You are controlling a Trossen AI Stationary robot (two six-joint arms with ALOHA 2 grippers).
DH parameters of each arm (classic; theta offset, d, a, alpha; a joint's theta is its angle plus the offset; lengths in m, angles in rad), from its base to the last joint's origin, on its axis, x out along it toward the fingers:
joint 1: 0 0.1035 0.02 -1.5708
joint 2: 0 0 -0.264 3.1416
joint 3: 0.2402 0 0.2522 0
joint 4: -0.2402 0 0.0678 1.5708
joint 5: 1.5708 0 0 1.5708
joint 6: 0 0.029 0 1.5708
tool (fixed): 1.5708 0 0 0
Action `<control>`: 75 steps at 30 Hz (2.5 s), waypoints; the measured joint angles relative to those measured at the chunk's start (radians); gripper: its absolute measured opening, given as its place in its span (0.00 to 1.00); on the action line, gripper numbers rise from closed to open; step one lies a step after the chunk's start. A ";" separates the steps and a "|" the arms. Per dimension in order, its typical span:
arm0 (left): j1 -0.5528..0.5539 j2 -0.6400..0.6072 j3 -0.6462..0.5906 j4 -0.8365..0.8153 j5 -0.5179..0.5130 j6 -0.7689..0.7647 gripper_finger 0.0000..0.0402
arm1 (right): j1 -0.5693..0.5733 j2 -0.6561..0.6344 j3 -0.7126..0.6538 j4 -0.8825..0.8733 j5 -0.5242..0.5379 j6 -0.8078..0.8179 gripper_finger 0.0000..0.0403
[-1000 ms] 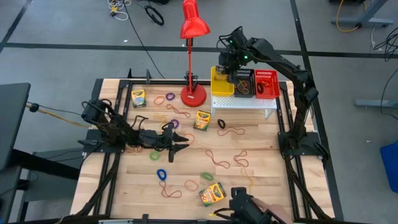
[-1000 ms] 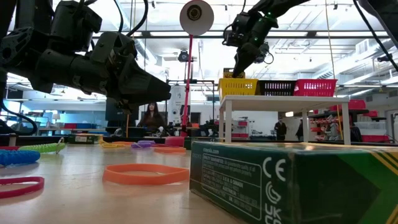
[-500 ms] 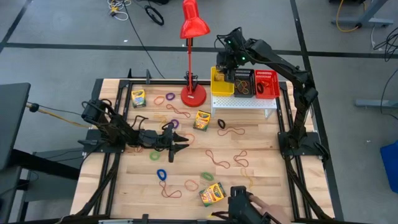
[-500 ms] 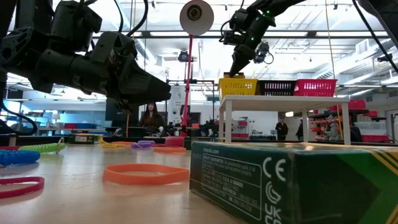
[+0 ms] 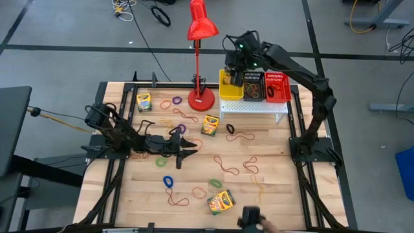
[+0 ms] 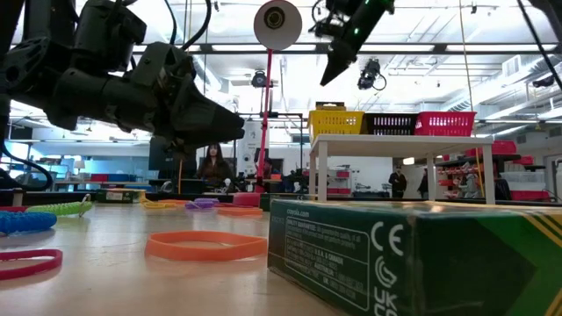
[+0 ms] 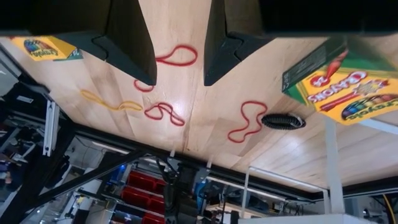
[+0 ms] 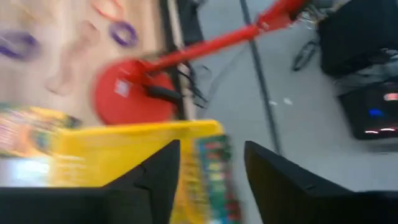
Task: Pick & Place Office Desk Supplies
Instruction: Put the orange rubber band into the black bin on the shelf
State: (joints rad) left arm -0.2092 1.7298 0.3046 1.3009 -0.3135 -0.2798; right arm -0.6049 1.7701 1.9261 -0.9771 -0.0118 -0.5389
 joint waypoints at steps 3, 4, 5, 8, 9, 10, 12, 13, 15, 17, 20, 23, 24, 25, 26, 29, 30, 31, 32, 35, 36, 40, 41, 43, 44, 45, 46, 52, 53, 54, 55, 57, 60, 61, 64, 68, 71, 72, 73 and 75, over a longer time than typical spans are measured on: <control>0.000 0.005 0.029 -0.024 0.000 0.008 0.35 | 0.049 -0.085 -0.146 0.066 -0.044 0.052 0.24; 0.000 0.005 0.035 -0.027 0.000 0.015 0.35 | 0.071 -0.120 -0.219 0.119 -0.040 0.062 0.16; -0.001 0.005 0.044 -0.033 0.000 0.021 0.35 | 0.095 -0.160 -0.300 0.179 -0.036 0.074 0.08; -0.001 0.005 0.062 -0.064 0.000 0.031 0.34 | 0.177 -0.301 -0.540 0.385 -0.017 0.147 0.04; -0.001 0.005 0.064 -0.068 0.000 0.033 0.34 | 0.207 -0.349 -0.620 0.465 0.000 0.175 0.04; -0.001 0.005 0.067 -0.072 0.000 0.031 0.32 | 0.238 -0.393 -0.691 0.522 0.023 0.202 0.04; -0.001 0.005 0.068 -0.082 0.000 0.022 0.28 | 0.314 -0.484 -0.843 0.635 0.079 0.253 0.02; -0.001 0.006 0.067 -0.084 0.002 0.019 0.25 | 0.352 -0.527 -0.914 0.690 0.101 0.278 0.01; -0.001 0.006 0.067 -0.084 0.004 0.017 0.18 | 0.430 -0.608 -1.052 0.810 0.150 0.333 0.02; -0.001 0.006 0.067 -0.087 0.004 0.022 0.09 | 0.507 -0.674 -1.184 0.920 0.203 0.389 0.02; -0.001 0.005 0.067 -0.088 0.004 0.031 0.02 | 0.619 -0.733 -1.348 1.057 0.305 0.459 0.02; -0.005 -0.001 0.067 -0.112 0.003 0.029 0.02 | 0.716 -0.754 -1.463 1.185 0.409 0.513 0.01; -0.007 -0.002 0.067 -0.127 0.001 0.025 0.02 | 0.744 -0.753 -1.497 1.221 0.438 0.532 0.01; -0.008 -0.002 0.067 -0.143 -0.003 0.020 0.02 | 0.771 -0.753 -1.525 1.256 0.466 0.550 0.02; -0.008 -0.002 0.067 -0.160 -0.009 0.007 0.03 | 0.796 -0.752 -1.549 1.292 0.489 0.569 0.02; -0.008 -0.003 0.075 -0.232 -0.012 -0.045 0.07 | 0.867 -0.751 -1.610 1.390 0.540 0.611 0.02; -0.007 -0.003 0.085 -0.279 -0.012 -0.060 0.09 | 0.892 -0.750 -1.628 1.420 0.553 0.612 0.02; -0.007 -0.003 0.100 -0.332 -0.008 -0.077 0.11 | 0.914 -0.750 -1.644 1.452 0.563 0.613 0.02; -0.007 -0.003 0.120 -0.396 -0.003 -0.087 0.13 | 0.935 -0.750 -1.655 1.480 0.571 0.613 0.02; -0.008 -0.003 0.202 -0.622 -0.002 -0.095 0.19 | 0.997 -0.750 -1.692 1.548 0.593 0.614 0.01; -0.008 -0.003 0.231 -0.695 -0.001 -0.085 0.21 | 1.018 -0.750 -1.702 1.573 0.601 0.615 0.01; -0.007 -0.003 0.346 -0.944 -0.008 -0.044 0.29 | 1.087 -0.750 -1.729 1.610 0.637 0.657 0.02; -0.005 -0.003 0.373 -0.999 -0.012 -0.031 0.31 | 1.102 -0.750 -1.734 1.610 0.648 0.673 0.02; 0.000 -0.003 0.419 -1.100 -0.033 -0.013 0.36 | 1.126 -0.750 -1.745 1.611 0.672 0.706 0.02; 0.005 -0.003 0.441 -1.143 -0.044 -0.005 0.38 | 1.136 -0.750 -1.753 1.612 0.683 0.723 0.02; 0.012 -0.003 0.457 -1.178 -0.050 0.003 0.40 | 1.145 -0.750 -1.760 1.612 0.694 0.736 0.02; 0.021 -0.003 0.469 -1.203 -0.049 0.016 0.42 | 1.152 -0.750 -1.766 1.615 0.703 0.745 0.02; 0.102 -0.003 0.482 -1.234 0.078 0.061 0.47 | 1.183 -0.750 -1.784 1.617 0.749 0.778 0.02; 0.116 -0.001 0.482 -1.244 0.103 0.061 0.46 | 1.187 -0.750 -1.784 1.617 0.750 0.778 0.02; 0.130 0.002 0.482 -1.251 0.126 0.062 0.45 | 1.190 -0.750 -1.784 1.617 0.750 0.778 0.02; 0.142 0.005 0.482 -1.262 0.147 0.063 0.43 | 1.193 -0.750 -1.784 1.617 0.750 0.778 0.02; 0.158 0.005 0.482 -1.289 0.174 0.070 0.39 | 1.197 -0.750 -1.784 1.617 0.751 0.778 0.02; 0.165 0.005 0.483 -1.323 0.171 0.101 0.32 | 1.198 -0.750 -1.784 1.617 0.752 0.773 0.02; 0.165 0.005 0.483 -1.331 0.162 0.107 0.29 | 1.198 -0.750 -1.784 1.617 0.752 0.770 0.02; 0.161 0.004 0.484 -1.336 0.178 0.125 0.18 | 1.198 -0.749 -1.784 1.617 0.752 0.769 0.02; 0.140 0.003 0.484 -1.337 0.194 0.168 0.03 | 1.198 -0.749 -1.784 1.617 0.752 0.770 0.02; 0.109 -0.008 0.481 -1.341 0.188 0.203 0.01 | 1.198 -0.749 -1.784 1.617 0.745 0.770 0.02; 0.093 -0.013 0.479 -1.328 0.193 0.225 0.01 | 1.197 -0.749 -1.784 1.617 0.744 0.775 0.02; 0.076 -0.019 0.479 -1.302 0.200 0.249 0.01 | 1.196 -0.749 -1.784 1.617 0.743 0.789 0.02; 0.049 -0.032 0.474 -1.198 0.242 0.289 0.01 | 1.191 -0.749 -1.784 1.617 0.743 0.815 0.03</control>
State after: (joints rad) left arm -0.1603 1.6982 0.7791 0.1026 -0.0713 0.0092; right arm 0.5863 1.0210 0.1417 0.6403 0.7307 0.2758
